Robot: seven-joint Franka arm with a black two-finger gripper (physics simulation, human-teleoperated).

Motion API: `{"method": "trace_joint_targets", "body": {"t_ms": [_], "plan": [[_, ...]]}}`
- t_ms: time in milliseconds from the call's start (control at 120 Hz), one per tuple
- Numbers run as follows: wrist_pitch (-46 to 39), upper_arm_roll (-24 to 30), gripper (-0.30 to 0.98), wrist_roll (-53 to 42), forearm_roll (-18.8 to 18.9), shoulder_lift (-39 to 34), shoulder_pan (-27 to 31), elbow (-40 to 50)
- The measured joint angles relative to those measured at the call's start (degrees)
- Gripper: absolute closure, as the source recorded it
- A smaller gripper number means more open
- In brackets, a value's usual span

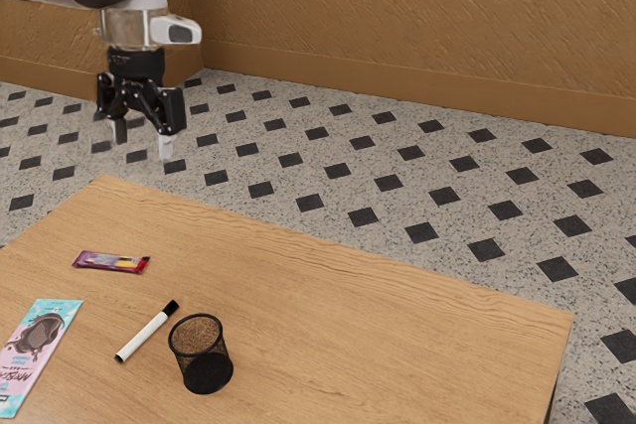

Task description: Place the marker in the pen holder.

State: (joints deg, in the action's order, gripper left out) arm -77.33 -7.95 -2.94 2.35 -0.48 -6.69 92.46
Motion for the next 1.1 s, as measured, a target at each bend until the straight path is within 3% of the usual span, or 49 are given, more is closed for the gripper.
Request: {"method": "trace_joint_targets", "body": {"t_ms": [300,542,808,1100], "plan": [[-7.90,-1.34,0.00,-0.64,0.32,-0.26,1.26,-0.63],[-25.16,-5.68,0.00,-1.06,1.41,-0.62,1.80,22.98],[-39.24,-9.28,0.00,-1.46,2.04,3.92,5.19,31.62],[-51.87,-9.26,0.00,-2.60,1.99,6.09,2.83,36.74]]}}
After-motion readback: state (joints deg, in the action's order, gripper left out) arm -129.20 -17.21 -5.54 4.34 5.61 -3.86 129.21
